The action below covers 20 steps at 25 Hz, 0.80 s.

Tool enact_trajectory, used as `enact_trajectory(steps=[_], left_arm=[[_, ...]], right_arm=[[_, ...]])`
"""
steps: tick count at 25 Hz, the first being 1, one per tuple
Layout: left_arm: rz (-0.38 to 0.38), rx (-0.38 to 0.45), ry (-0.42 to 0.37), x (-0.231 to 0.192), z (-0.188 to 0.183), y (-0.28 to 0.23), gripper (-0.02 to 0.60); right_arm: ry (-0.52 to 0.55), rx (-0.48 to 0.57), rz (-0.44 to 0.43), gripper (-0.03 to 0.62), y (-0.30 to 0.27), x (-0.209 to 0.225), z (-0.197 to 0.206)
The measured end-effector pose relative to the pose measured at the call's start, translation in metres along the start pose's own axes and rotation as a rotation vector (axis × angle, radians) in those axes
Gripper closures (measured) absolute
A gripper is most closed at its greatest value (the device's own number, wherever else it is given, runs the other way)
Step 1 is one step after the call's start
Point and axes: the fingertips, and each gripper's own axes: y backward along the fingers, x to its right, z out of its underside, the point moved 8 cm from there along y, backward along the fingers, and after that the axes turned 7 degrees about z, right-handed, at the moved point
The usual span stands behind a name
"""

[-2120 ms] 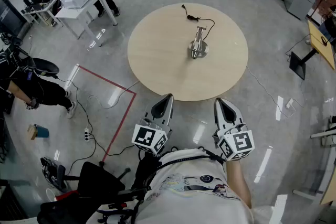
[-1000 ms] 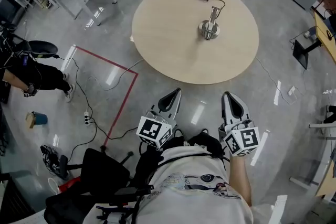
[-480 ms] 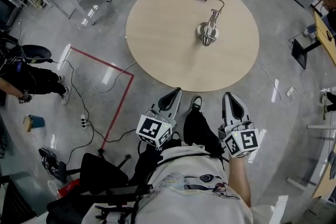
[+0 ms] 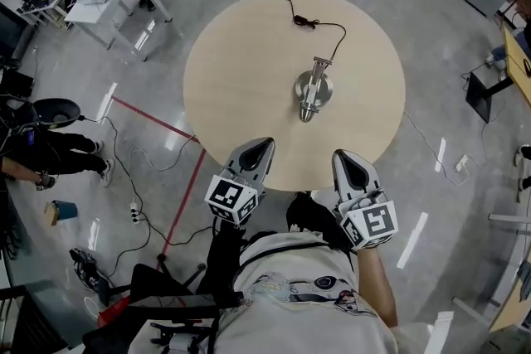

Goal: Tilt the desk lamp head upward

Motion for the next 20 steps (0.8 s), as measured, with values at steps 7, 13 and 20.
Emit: enact_trajectory(steps=[7, 13, 20], left_arm=[[-0.002, -0.084, 0.037, -0.043, 0.0, -0.074, 0.591], [0.007, -0.172, 0.049, -0.064, 0.013, -0.108, 0.591], [0.015, -0.299, 0.01, -0.102, 0.039, -0.139, 0.591]], right_arm=[[-0.037, -0.033, -0.044, 0.591, -0.049, 0.068, 0.005], [-0.028, -0.079, -0.088, 0.591, -0.073, 0.089, 0.017], [-0.047, -0.12, -0.089, 0.591, -0.089, 0.102, 0.032]])
